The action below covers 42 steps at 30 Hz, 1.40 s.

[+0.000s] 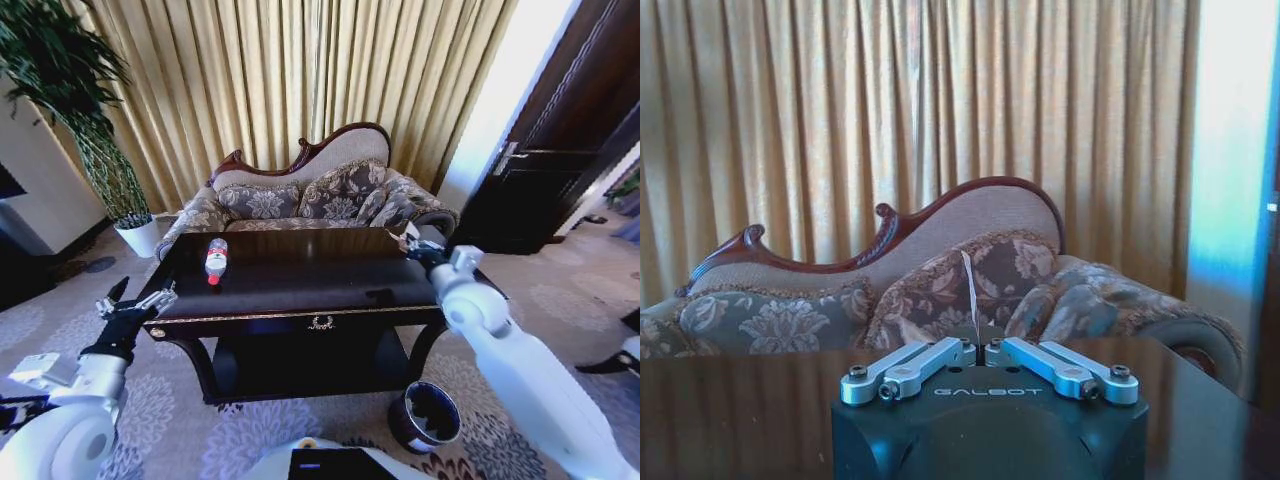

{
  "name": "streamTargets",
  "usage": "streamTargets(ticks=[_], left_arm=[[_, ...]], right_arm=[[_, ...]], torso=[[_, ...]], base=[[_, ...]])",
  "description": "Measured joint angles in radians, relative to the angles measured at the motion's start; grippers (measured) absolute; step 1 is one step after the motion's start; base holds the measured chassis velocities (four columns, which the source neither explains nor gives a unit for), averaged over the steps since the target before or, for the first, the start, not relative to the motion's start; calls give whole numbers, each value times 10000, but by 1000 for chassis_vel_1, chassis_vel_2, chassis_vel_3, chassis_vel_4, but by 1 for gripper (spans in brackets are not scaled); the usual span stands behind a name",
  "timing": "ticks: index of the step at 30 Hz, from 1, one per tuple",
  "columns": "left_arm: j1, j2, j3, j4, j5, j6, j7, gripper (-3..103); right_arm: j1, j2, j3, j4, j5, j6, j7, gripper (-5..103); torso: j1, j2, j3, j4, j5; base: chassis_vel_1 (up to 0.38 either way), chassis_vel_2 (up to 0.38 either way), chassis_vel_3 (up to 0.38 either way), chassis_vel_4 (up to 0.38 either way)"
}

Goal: Move to the front of the table and place the trash on the table into the trash bin.

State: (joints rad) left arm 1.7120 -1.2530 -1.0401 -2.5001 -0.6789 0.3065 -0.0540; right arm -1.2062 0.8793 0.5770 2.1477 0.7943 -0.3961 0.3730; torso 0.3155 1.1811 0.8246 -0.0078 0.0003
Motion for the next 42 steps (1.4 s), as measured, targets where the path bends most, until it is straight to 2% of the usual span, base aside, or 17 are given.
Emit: streamTargets(ticks=[6,10,25,42], left_arm=[[40,141,68,0,6,146,-6,100],[40,217,80,0,1,206,-22,100],[212,186,97,0,36,147,-30,100],[204,121,165,0,61,128,-20,100]], right_arm=[[-1381,520,957,484,-544,618,-748,0],[-1795,696,1217,778,-621,772,-898,0],[-2230,964,949,1653,-927,863,-976,0],[-2308,1089,855,1482,-1225,861,-960,0]], torso=[[0,0,1,4,-3],[1,-1,1,4,-3],[2,0,2,4,-3],[1,0,1,4,-3]], base=[[0,0,0,0],[0,0,0,0],[0,0,0,0],[85,-82,-85,84]])
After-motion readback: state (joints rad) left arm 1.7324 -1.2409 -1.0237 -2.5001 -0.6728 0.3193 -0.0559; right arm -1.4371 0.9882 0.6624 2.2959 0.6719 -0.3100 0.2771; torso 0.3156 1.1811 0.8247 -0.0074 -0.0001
